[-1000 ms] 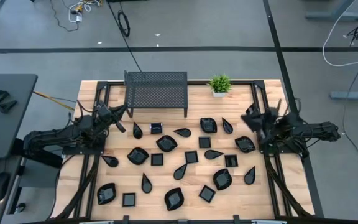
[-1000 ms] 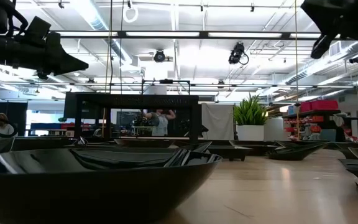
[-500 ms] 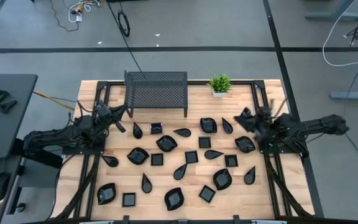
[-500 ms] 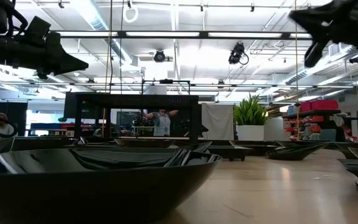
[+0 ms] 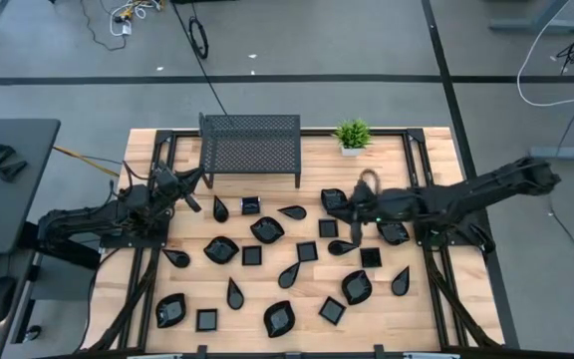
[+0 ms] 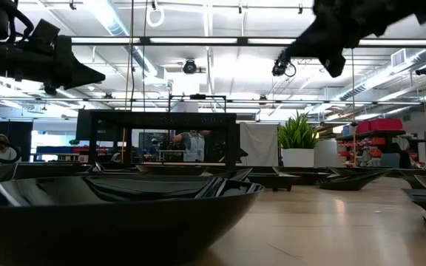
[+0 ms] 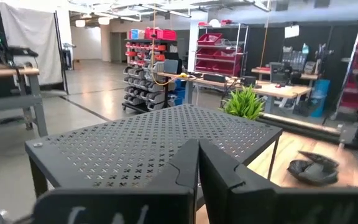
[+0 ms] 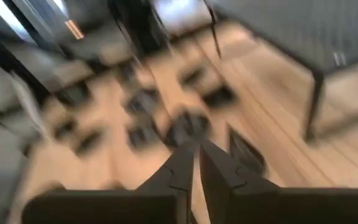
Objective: Pick & Place Mini shaped plates
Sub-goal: Put the black leaf-shaped plate on the shelf
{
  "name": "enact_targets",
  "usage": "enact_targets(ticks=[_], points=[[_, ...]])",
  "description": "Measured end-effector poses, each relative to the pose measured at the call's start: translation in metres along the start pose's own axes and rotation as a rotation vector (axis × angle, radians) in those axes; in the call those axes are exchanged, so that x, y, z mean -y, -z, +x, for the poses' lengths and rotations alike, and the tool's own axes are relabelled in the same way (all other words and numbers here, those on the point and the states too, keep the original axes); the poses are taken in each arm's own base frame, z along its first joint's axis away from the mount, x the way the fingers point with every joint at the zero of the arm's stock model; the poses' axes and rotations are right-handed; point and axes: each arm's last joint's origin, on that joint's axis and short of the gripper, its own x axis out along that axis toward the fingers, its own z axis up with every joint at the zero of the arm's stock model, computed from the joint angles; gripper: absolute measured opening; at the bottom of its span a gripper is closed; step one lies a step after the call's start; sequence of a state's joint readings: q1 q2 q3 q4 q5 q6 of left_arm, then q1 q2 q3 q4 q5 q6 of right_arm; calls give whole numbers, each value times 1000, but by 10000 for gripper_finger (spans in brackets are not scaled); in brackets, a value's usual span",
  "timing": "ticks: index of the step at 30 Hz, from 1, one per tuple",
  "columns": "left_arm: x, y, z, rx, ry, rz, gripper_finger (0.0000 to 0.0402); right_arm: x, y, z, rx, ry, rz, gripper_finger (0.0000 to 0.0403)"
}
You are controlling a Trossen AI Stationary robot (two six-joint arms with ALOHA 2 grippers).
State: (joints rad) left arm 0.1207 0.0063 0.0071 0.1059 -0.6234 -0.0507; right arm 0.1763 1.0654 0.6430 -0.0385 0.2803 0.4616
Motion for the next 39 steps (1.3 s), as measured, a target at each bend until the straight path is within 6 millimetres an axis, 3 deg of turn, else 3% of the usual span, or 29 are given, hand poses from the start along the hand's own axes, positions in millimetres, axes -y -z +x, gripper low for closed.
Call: enact_targets(ticks=[7, 14, 19, 27, 39], points=[[0, 0, 0, -1, 7, -209, 16, -1, -16, 19, -410, 164, -45, 63], [5, 1, 0, -42, 180, -238, 16, 19, 9, 55, -649, 252, -185, 137], [7, 2, -1, -56, 238, -238, 16, 32, 26, 80, -756, 259, -317, 155], [7, 2, -1, -62, 256, -249, 16, 49, 45, 101, -876, 295, -415, 138], [7, 2, -1, -64, 256, -250, 16, 52, 48, 103, -882, 336, -460, 61]])
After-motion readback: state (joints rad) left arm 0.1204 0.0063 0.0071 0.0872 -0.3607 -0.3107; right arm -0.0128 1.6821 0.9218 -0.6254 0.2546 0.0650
